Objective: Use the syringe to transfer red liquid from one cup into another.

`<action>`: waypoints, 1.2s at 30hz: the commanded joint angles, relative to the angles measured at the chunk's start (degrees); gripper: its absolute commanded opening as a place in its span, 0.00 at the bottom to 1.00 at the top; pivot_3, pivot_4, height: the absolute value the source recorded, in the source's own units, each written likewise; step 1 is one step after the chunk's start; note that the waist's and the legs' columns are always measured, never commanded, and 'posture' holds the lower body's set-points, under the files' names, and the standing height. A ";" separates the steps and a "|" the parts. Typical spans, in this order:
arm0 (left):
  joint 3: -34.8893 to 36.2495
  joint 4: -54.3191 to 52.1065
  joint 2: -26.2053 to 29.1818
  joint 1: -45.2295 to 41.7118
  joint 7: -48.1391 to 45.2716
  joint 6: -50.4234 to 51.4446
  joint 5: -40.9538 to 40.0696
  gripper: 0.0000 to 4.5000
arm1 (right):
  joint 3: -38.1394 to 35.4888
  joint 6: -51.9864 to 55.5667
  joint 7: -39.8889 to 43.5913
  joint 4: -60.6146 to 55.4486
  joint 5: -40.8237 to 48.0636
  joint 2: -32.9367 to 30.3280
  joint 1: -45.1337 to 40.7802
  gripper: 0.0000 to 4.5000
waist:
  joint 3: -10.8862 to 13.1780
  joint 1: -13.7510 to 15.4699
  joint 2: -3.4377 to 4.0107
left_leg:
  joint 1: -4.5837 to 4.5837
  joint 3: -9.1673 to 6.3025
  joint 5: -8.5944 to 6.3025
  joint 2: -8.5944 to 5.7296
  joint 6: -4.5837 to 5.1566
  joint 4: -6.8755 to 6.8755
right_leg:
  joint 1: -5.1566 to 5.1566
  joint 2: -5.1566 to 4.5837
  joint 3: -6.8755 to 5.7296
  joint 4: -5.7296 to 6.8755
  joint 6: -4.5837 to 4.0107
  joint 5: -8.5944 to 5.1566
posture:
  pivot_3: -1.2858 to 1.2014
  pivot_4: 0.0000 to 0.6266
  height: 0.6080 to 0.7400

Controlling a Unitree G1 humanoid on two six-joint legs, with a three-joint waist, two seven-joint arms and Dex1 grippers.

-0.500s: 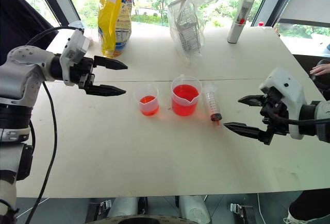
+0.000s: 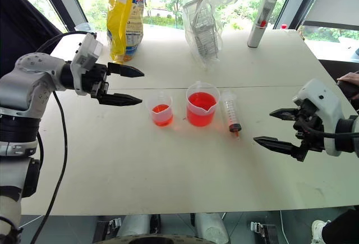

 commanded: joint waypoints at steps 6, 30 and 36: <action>-0.22 0.87 -0.69 -2.14 -1.04 -2.78 0.74 1.00 | -0.64 2.84 -1.49 0.72 0.96 -2.24 -3.35 0.99 | 0.00 -0.07 0.00 | 0.02 0.00 0.00 0.00 0.00 0.00 | 0.00 0.00 0.00 0.00 0.00 0.00 | 0.52 0.24 0.99; -0.17 -5.60 -3.20 1.76 5.19 -3.26 1.11 1.00 | 57.79 15.70 -11.44 59.51 -15.97 21.51 -64.64 0.99 | 0.00 -0.09 0.07 | -0.21 0.14 -0.02 0.01 0.05 -0.01 | -0.40 0.00 0.17 0.08 -0.03 0.01 | 0.52 0.24 0.99; 0.64 -7.18 -2.32 3.19 6.12 -2.67 0.62 1.00 | 63.84 11.02 -8.43 71.28 -22.94 28.45 -68.80 0.99 | 0.00 -0.24 0.08 | -0.19 0.16 -0.02 0.01 0.04 0.01 | -0.38 0.01 0.15 0.13 -0.03 0.02 | 0.52 0.24 0.99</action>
